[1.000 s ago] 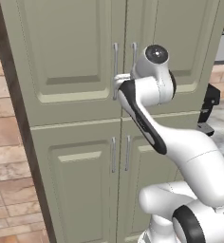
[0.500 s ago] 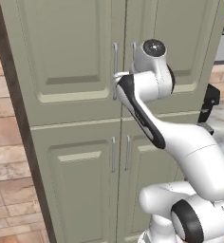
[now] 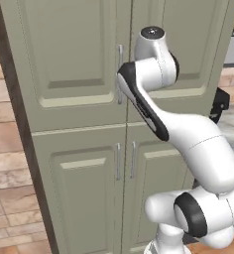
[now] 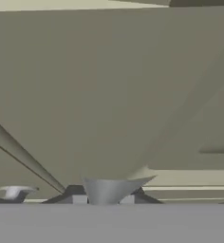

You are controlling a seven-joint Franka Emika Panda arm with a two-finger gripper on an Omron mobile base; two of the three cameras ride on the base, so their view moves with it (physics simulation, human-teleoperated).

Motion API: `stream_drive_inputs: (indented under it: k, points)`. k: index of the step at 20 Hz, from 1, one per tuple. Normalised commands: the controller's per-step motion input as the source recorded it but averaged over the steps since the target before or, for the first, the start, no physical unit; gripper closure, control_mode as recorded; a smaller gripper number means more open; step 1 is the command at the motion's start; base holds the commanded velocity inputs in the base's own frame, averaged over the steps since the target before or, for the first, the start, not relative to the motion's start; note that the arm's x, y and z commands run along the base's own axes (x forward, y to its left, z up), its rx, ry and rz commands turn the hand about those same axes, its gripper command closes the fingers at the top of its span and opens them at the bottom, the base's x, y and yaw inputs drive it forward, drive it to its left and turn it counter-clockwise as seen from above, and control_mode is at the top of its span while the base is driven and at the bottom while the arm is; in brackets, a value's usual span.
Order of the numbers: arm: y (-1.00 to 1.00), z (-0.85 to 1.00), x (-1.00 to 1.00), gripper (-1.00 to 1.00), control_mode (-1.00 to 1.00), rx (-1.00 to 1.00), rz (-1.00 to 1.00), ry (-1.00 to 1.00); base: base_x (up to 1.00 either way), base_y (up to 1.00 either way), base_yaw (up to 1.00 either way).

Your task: Retrieve the tupperware from the cabinet, then place the raw meat into the tupperware to avoid contamination.

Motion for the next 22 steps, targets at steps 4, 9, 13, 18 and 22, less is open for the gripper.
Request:
stream_drive_inputs:
  k: [4,9,13,18,22]
  points:
    - [0.0,-0.24,-0.19,1.0,-1.0,0.0,0.0,-0.3,0.0,0.0,0.0]
    - [-0.02,-0.12,-0.34,1.0,-1.0,0.02,0.0,-0.38,0.0,0.0,0.0]
    - [-0.2,0.0,-0.76,1.0,-1.0,0.11,0.0,-0.23,0.0,0.0,0.0]
    - [-0.57,0.01,-0.78,1.0,-1.0,0.19,0.0,-0.11,0.0,0.0,0.0]
    - [-0.66,0.29,-0.76,1.0,-1.0,0.25,0.0,-0.07,0.0,0.0,0.0]
